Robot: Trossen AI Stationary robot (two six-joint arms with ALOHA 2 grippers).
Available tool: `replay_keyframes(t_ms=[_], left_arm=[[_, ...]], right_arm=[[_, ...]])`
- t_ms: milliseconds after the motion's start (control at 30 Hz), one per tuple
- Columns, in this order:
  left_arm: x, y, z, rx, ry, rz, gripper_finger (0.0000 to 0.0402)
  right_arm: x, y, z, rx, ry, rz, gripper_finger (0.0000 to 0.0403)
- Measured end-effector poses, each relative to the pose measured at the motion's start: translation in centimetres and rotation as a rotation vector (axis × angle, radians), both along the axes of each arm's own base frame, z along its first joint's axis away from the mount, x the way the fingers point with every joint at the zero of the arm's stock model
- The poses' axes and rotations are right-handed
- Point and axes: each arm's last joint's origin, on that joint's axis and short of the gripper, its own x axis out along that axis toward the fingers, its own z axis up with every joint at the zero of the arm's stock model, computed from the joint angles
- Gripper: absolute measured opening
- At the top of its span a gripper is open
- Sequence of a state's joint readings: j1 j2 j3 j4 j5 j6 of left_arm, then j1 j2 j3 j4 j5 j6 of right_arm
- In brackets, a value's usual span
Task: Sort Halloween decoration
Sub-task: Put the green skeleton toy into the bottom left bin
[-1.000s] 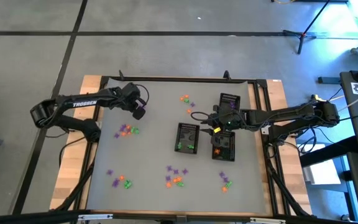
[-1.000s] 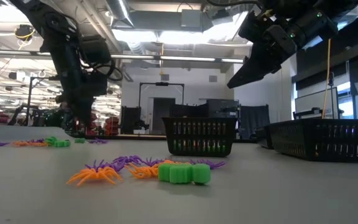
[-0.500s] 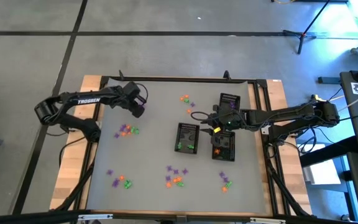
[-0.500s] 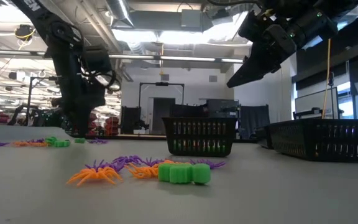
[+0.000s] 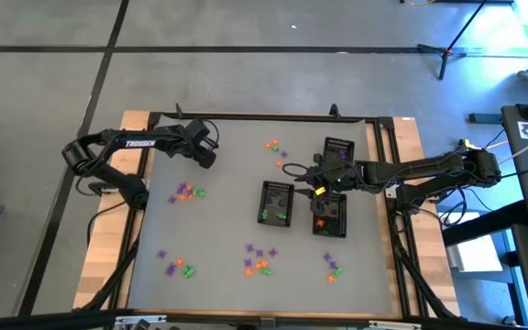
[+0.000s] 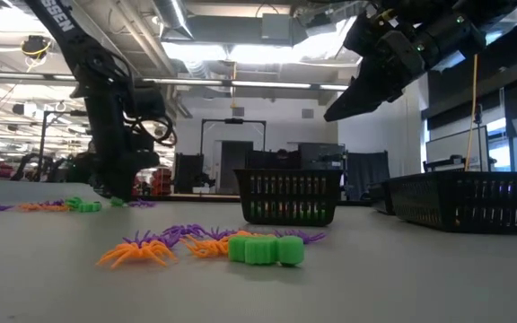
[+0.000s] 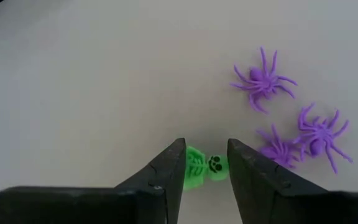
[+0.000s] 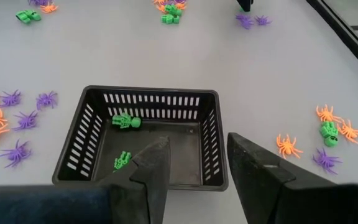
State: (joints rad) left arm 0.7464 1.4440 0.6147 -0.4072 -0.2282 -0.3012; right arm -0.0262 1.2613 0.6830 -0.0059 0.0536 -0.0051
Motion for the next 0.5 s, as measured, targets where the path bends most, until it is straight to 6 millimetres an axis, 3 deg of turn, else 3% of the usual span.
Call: replay_keyframes(t_ms=[500], left_arm=[[0.54,0.44,0.44,0.0,0.023,-0.086,0.0112]], right_arm=[[-0.02,0.0,-0.02,0.0,0.003,0.0,0.0156]])
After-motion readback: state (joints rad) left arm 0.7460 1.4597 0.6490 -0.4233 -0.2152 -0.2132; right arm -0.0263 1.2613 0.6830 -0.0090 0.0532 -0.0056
